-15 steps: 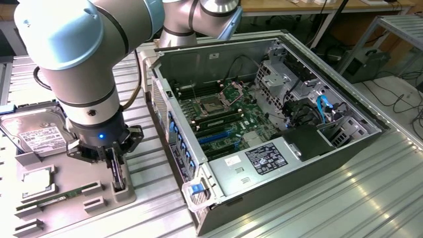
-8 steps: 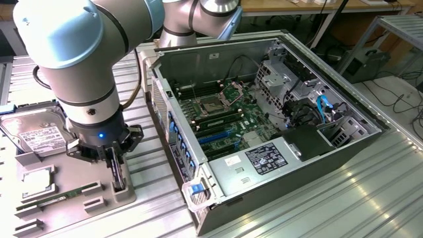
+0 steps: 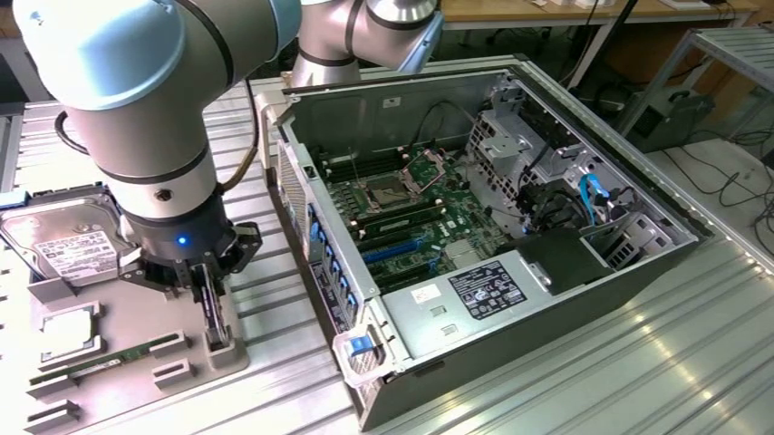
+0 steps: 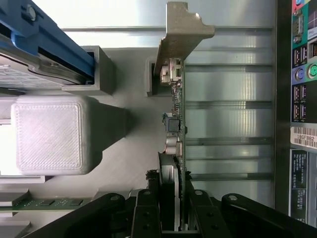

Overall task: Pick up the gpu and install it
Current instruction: 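Pick up the gpu and move the gpu toward the slot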

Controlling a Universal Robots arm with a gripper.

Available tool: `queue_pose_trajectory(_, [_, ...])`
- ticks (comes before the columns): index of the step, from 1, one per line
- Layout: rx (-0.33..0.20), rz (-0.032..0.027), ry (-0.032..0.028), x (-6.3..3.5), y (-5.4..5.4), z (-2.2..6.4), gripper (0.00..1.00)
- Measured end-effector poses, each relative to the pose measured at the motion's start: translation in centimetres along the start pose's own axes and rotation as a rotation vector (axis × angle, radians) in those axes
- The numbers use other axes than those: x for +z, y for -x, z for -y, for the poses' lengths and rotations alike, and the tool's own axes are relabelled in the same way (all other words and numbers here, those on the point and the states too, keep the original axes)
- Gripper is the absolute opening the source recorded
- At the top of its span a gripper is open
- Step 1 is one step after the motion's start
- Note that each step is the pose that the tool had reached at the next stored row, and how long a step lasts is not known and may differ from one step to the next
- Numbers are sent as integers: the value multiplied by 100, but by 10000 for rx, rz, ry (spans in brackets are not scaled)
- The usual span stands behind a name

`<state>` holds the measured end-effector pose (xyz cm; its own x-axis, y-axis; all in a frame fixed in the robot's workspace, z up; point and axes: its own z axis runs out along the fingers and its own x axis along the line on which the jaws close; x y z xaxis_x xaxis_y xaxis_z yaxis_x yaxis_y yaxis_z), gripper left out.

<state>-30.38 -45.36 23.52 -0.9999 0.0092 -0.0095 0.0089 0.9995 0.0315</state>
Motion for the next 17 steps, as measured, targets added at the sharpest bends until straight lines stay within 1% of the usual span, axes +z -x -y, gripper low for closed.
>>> queue_pose_trajectory(5, [0, 0, 2, -37, 0, -1, 28])
queue_pose_trajectory(12, [1, 1, 25, -79, 1, -3, 28])
queue_pose_trajectory(17, [0, -1, 26, -134, 2, -4, 28])
